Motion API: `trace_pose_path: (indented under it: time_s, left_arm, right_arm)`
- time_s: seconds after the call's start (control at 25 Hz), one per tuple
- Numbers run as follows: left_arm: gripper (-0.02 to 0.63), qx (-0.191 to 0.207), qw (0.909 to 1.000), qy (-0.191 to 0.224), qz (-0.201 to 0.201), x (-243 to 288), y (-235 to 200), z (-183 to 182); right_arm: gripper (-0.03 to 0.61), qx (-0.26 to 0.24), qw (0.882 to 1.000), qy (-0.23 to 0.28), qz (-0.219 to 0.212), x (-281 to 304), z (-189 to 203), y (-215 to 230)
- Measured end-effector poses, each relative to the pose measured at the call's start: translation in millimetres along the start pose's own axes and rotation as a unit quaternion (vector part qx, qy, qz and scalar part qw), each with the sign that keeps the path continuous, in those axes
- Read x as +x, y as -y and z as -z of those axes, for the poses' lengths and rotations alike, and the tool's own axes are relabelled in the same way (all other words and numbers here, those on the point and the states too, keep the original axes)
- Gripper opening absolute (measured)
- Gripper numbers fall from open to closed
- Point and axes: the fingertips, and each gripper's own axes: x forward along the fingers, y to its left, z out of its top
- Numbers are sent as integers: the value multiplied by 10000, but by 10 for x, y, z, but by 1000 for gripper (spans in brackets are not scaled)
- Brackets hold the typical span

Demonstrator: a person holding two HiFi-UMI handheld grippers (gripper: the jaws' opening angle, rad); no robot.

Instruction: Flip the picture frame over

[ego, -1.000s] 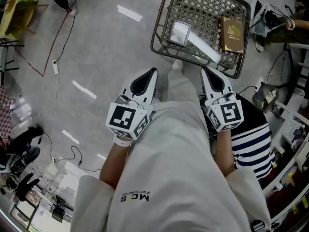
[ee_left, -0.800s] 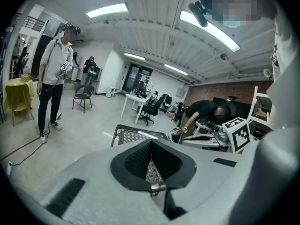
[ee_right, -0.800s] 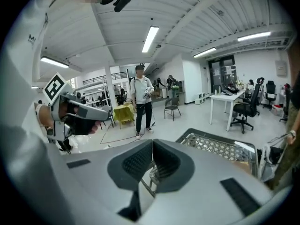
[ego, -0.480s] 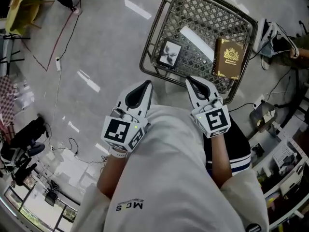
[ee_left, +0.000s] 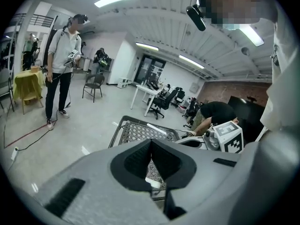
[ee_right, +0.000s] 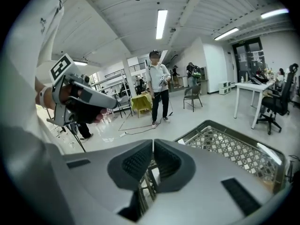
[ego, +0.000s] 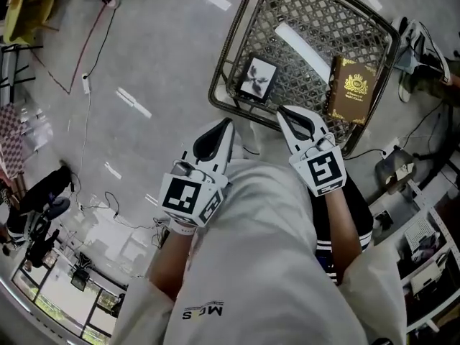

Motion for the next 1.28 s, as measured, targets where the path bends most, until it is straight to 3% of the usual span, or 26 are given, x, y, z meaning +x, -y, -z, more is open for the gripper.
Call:
trace_pose_path:
  time_s: [0.32, 0.64, 1.28]
  left_arm:
    - [25, -76, 9999, -94, -49, 171, -162, 142]
    - [25, -170, 9986, -504, 29, 382, -382, 536]
    - [25, -152, 9966, -807, -32, 586, -627, 1149]
  right_arm:
    - [18, -195, 9993, -217, -253, 266, 198, -59]
    - [66, -495, 9959, -639, -397, 605, 583, -95]
    - [87, -796, 9885, -1187, -492, 1149, 1291, -143]
